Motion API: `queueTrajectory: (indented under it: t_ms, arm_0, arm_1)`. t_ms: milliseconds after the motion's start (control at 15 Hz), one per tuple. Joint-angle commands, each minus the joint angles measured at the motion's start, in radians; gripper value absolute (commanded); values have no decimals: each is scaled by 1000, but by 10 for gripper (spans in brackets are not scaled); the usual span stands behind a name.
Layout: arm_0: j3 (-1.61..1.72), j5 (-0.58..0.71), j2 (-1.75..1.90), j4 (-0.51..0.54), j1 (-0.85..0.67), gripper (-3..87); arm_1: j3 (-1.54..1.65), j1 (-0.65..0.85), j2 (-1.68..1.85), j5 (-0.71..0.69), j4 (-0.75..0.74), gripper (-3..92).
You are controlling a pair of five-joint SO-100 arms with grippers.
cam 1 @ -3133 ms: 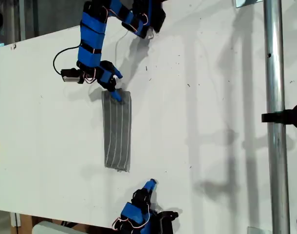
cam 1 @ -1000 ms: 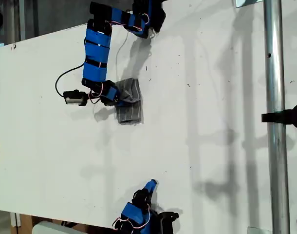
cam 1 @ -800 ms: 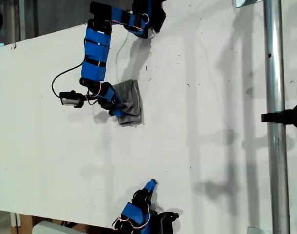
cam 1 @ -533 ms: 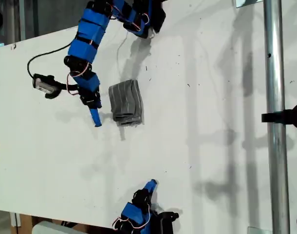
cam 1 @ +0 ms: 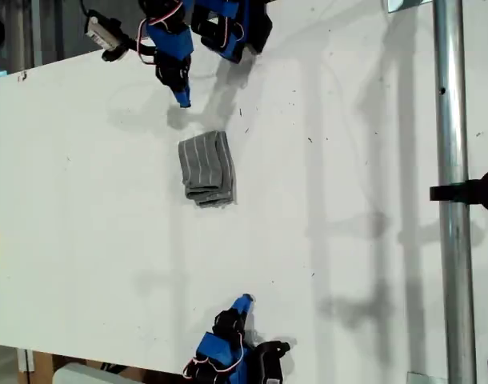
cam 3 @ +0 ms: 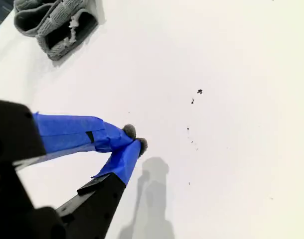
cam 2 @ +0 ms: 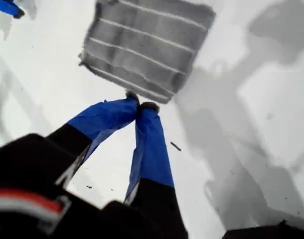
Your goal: Grasp corners of a towel and fold twice.
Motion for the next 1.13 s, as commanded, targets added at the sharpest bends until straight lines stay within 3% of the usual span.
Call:
queueTrajectory:
  t_ms: [0,133,200,267,333,467,1067]
  arm_0:
    - [6,-15,5,3,-25,-25]
    - [6,74,5,3,-66,-25]
    - [6,279,5,3,-71,-25]
    - [6,552,5,5,-71,-25]
    - [6,741,5,-5,-66,-25]
    - [6,709,5,0,-69,-25]
    - [6,709,5,0,-71,-25]
  arm_1:
    - [198,-98,215,138,-2,-3]
    - [308,-80,304,284,32,2]
    - [367,-84,296,457,28,26]
    - [413,-103,298,425,20,69]
    - [396,-146,296,417,25,100]
    - [397,-210,296,334,40,100]
    - [396,-273,296,334,40,100]
